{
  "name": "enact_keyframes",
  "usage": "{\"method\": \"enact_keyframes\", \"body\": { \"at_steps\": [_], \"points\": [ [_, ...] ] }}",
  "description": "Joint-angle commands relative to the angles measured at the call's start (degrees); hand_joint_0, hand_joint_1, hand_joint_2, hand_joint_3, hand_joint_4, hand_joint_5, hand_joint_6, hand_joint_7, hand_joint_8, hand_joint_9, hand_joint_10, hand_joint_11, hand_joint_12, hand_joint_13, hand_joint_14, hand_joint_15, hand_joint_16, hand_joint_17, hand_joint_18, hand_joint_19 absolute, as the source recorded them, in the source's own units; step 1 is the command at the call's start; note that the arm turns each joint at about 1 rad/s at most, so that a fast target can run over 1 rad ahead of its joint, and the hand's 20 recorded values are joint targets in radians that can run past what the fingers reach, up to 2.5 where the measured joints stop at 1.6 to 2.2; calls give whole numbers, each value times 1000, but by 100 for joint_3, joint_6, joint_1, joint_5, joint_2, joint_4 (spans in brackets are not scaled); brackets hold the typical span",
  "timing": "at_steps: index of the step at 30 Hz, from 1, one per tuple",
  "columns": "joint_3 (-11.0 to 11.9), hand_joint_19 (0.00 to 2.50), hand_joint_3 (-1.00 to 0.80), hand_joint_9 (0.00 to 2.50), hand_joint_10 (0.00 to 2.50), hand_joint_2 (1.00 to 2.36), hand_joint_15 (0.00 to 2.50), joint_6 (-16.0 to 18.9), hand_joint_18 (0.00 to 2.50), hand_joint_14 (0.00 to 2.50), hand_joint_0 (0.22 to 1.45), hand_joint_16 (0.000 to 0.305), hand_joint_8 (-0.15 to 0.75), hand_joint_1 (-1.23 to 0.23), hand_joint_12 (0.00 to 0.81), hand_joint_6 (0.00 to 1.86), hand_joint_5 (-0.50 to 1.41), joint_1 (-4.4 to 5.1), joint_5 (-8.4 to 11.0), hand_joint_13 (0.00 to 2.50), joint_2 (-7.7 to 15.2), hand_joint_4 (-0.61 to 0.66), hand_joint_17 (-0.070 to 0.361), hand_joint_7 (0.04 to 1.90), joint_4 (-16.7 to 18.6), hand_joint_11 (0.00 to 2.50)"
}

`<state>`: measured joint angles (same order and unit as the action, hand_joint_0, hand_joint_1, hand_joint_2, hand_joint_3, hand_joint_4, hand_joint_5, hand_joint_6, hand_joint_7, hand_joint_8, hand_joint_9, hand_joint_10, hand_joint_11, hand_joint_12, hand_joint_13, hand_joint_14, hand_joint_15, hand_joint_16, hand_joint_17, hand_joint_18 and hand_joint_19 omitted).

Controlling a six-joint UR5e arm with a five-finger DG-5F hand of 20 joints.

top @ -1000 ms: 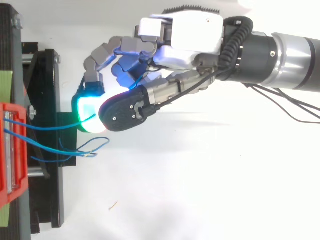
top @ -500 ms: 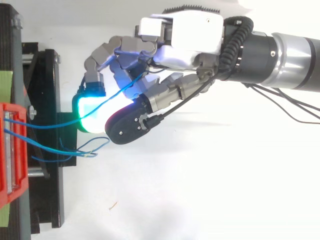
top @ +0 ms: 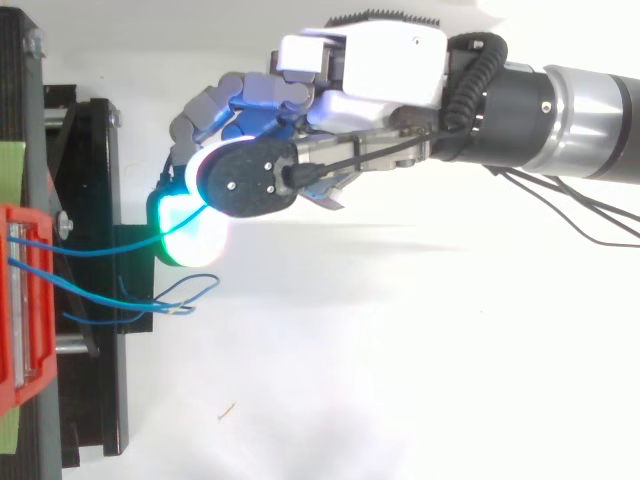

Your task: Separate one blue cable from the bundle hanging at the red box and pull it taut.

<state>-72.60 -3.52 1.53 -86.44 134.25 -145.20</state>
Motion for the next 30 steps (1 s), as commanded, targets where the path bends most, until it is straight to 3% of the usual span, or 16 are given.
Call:
{"method": "enact_keyframes", "body": {
  "at_steps": [1, 2, 4, 8, 13, 24, 30],
  "points": [
    [0, 1110, -159, 620, 2500, 1019, 1028, 0, 1614, 2500, 617, 48, 336, -483, 385, 832, -203, 6, 4, 1214, 5, 162, 108, 950, 0, 1580],
    [0, 1104, -150, 619, 2500, 1020, 1036, 0, 1617, 2500, 614, 50, 337, -484, 384, 832, -203, 6, 4, 1211, -4, 164, 112, 946, 0, 1569],
    [0, 993, -55, 601, 2500, 1016, 989, 0, 1646, 2500, 624, 54, 358, -653, 390, 845, -208, 6, -5, 1233, 5, 190, 122, 927, 0, 1478],
    [0, 1158, -103, 592, 2500, 1019, 1026, -8, 1636, 2500, 637, 48, 343, -675, 383, 849, -211, -3, -5, 1204, -4, 184, 109, 909, 0, 1510],
    [0, 1389, -303, 566, 2500, 1015, 1072, -17, 1628, 2500, 646, 43, 326, -738, 367, 854, -218, -3, -5, 1161, 5, 165, 98, 931, -9, 1558],
    [0, 1507, -367, 561, 2500, 1011, 1078, -17, 1635, 2500, 662, 43, 318, -772, 364, 863, -218, -3, -5, 1145, 5, 166, 97, 919, -9, 1567],
    [0, 1500, -287, 556, 2500, 1017, 1069, -17, 1636, 2500, 649, 43, 314, -773, 361, 868, -217, -3, -5, 1139, 5, 148, 97, 933, -9, 1578]
  ]
}}
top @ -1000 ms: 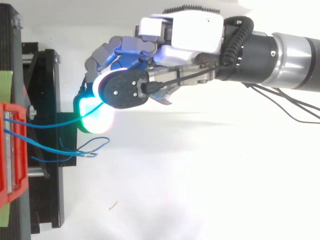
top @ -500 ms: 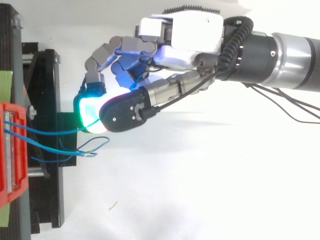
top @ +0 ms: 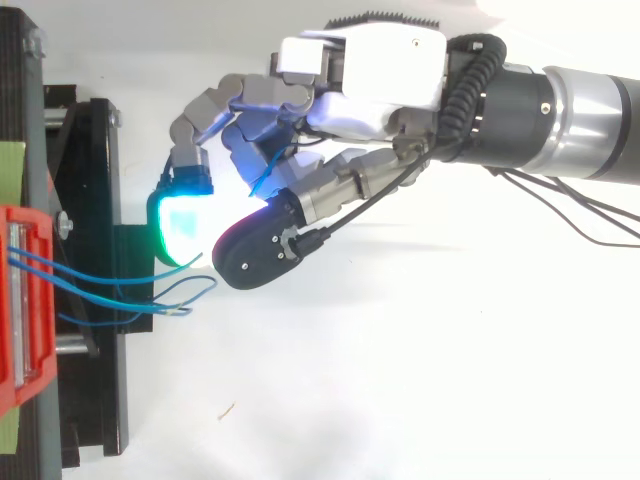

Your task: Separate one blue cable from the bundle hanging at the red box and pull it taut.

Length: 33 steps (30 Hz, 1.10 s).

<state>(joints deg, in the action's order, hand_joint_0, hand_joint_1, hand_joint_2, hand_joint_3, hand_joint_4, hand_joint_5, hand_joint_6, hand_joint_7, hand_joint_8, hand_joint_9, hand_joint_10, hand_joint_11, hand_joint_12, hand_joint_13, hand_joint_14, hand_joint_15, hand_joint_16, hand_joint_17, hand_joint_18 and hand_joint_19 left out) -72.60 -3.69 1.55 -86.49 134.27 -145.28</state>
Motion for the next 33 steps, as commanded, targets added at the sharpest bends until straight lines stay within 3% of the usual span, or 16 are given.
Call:
{"method": "enact_keyframes", "body": {
  "at_steps": [1, 9, 18, 25, 27, 33],
  "points": [
    [1, 1497, -224, 555, 2500, 1021, 1077, 0, 1632, 2500, 637, 44, 315, -770, 362, 872, -217, -6, 0, 1139, 2, 132, 99, 956, 0, 1576],
    [1, 1522, -80, 536, 2500, 1025, 1103, 18, 1616, 2500, 655, 43, 312, -793, 365, 881, -213, 3, 26, 1126, -7, 82, 98, 986, -26, 1599],
    [-8, 1794, -201, 424, 2500, 1022, 1175, 18, 1495, 2500, 713, 43, 317, -859, 371, 887, -212, 3, 9, 924, 2, 85, 97, 972, -26, 1553],
    [-8, 1710, -79, 433, 2500, 1031, 1126, 97, 1439, 2500, 714, 42, 319, -848, 368, 924, -216, 3, 0, 901, -7, 31, 94, 1093, -299, 1490],
    [1, 1646, -10, 439, 2500, 1032, 1118, 237, 1420, 2500, 718, 42, 316, -840, 370, 928, -218, 20, -26, 909, -7, -7, 95, 1165, -501, 1482],
    [-8, 1629, 14, 437, 2500, 1032, 1177, 483, 1380, 2500, 716, 43, 324, -837, 374, 935, -219, 29, -246, 877, -7, -4, 96, 1179, -615, 1522]
  ]
}}
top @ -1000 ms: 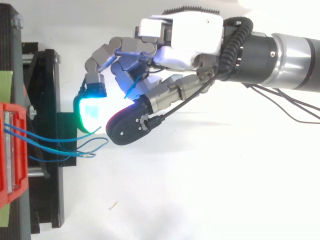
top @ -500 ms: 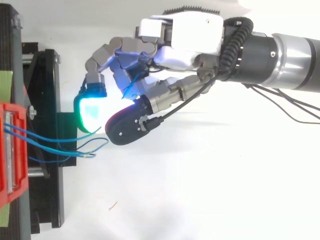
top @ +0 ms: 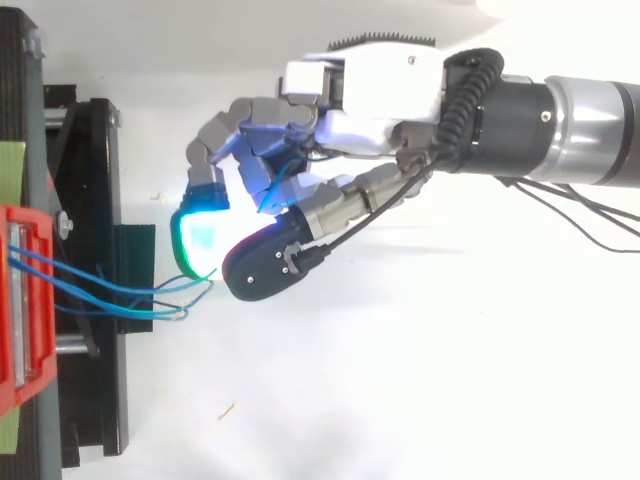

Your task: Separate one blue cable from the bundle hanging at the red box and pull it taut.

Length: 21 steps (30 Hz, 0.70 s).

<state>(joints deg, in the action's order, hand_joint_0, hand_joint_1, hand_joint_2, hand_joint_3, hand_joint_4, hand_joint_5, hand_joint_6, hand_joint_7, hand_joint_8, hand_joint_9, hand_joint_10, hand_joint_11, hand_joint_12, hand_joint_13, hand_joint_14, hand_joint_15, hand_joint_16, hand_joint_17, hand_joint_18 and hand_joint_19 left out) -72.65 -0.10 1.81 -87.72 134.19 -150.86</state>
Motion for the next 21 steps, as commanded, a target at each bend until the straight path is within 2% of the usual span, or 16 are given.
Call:
{"method": "enact_keyframes", "body": {
  "at_steps": [1, 2, 4, 5, 6, 9, 17, 21],
  "points": [
    [5, 1629, 16, 434, 2500, 1031, 1177, 151, 1372, 2500, 716, 43, 323, -836, 383, 935, -219, 4, -245, 869, -7, -1, 96, 1187, -66, 1510],
    [5, 1638, 20, 433, 2500, 1031, 1163, 142, 1367, 2500, 715, 42, 323, -835, 384, 935, -219, 13, -307, 865, -7, -1, 95, 1186, -66, 1505],
    [5, 1623, 21, 424, 2500, 1029, 1191, 72, 1334, 2500, 715, 43, 327, -832, 384, 937, -219, 21, -553, 838, -42, 1, 97, 1186, -66, 1510],
    [5, 1633, 22, 422, 2500, 1029, 1191, 19, 1334, 2500, 715, 42, 327, -832, 389, 937, -219, 21, -746, 839, -77, 1, 94, 1190, -101, 1516],
    [-3, 1646, 25, 420, 2500, 1029, 1192, -7, 1322, 2500, 714, 43, 327, -831, 394, 938, -219, 30, -860, 834, -121, 1, 97, 1182, -172, 1508],
    [5, 1644, 38, 414, 2500, 1027, 1195, 19, 1293, 2500, 711, 43, 326, -829, 391, 941, -219, 4, -1001, 819, -121, -6, 97, 1183, -339, 1456],
    [5, 1630, 65, 418, 2500, 1022, 1203, 19, 1282, 2500, 708, 44, 330, -832, 387, 946, -218, -14, -1010, 790, -130, -4, 99, 1186, -462, 1416],
    [-3, 1601, 83, 428, 2500, 1020, 1176, 19, 1283, 2500, 708, 44, 337, -831, 391, 949, -216, -31, -1019, 793, -226, -16, 100, 1182, -594, 1416]
  ]
}}
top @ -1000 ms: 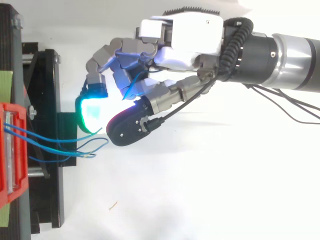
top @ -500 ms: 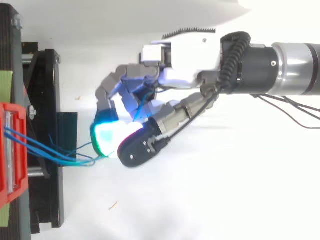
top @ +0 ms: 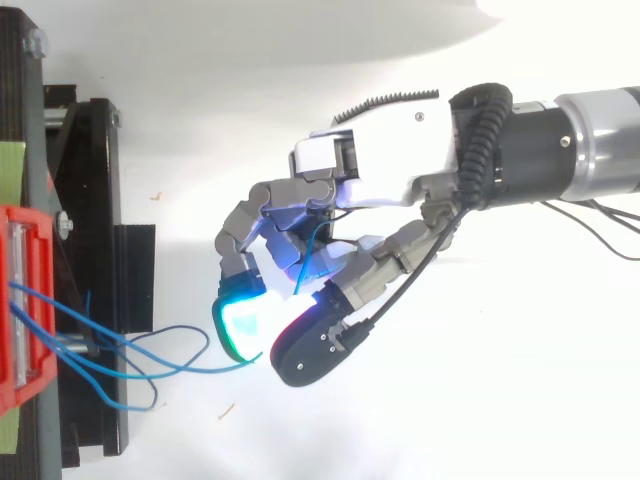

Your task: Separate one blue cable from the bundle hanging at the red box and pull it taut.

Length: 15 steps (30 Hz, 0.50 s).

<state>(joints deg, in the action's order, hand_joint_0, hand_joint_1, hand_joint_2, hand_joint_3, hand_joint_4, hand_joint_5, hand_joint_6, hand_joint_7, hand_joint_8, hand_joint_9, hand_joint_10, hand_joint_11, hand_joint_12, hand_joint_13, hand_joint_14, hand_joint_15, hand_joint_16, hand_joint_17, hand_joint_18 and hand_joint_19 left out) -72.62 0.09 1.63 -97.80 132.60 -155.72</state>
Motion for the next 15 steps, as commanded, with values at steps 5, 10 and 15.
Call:
{"method": "enact_keyframes", "body": {
  "at_steps": [5, 10, 15],
  "points": [
    [-130, 1428, 116, 466, 2500, 1008, 1133, -26, 1266, 2500, 724, 48, 351, -849, 404, 950, -205, -57, -73, 812, -164, 0, 108, 1188, -301, 1371],
    [-727, 1406, 108, 468, 2500, 1006, 1145, -35, 1266, 2500, 724, 49, 351, -847, 403, 951, -207, -40, 147, 812, -270, 24, 109, 1203, 271, 1411],
    [-912, 1400, 107, 468, 2500, 1006, 1122, -44, 1266, 2500, 721, 49, 352, -844, 406, 951, -208, 13, 850, 814, -270, 32, 111, 1203, 833, 1365]
  ]
}}
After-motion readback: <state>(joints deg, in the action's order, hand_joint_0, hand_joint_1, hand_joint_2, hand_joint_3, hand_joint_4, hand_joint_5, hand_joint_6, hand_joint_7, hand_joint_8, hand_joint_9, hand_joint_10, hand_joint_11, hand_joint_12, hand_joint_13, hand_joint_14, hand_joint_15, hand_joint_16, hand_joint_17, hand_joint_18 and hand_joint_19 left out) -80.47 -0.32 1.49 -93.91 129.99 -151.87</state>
